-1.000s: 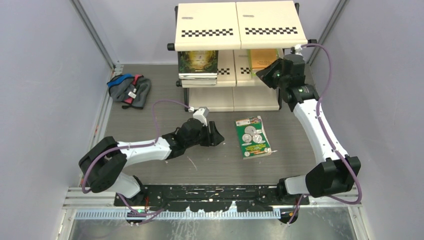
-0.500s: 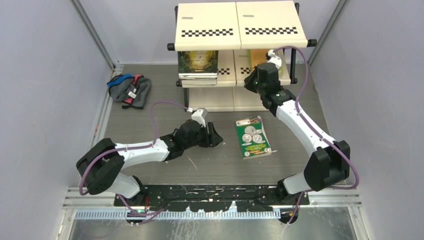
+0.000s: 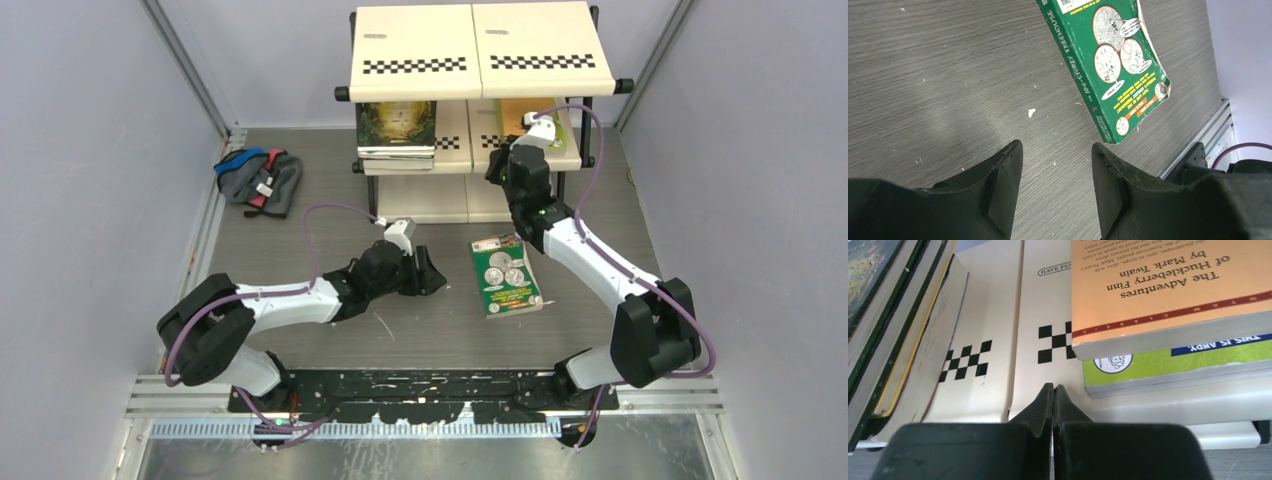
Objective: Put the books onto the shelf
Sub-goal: Adjust the book on the shelf.
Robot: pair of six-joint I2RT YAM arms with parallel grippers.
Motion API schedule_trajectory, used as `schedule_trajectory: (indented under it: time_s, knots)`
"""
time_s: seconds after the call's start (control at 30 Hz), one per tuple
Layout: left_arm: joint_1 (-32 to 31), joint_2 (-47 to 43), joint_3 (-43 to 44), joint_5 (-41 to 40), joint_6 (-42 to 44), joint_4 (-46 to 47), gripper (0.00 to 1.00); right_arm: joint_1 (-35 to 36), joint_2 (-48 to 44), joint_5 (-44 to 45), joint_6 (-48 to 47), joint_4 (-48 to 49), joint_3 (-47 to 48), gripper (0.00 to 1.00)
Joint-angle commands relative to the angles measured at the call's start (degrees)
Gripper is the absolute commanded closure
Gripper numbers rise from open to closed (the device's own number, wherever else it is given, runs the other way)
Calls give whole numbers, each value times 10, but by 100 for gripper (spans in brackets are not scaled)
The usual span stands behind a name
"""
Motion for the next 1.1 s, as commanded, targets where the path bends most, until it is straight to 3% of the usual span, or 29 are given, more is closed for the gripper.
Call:
schedule_trajectory:
  time_s: [0.0,1.07]
  knots:
    - [2,11,9,0,2,36,47,6,-39,32,-43,99,-14,99]
    - [3,14,0,1,0,44,47,16,-26,106,-80,89,10,99]
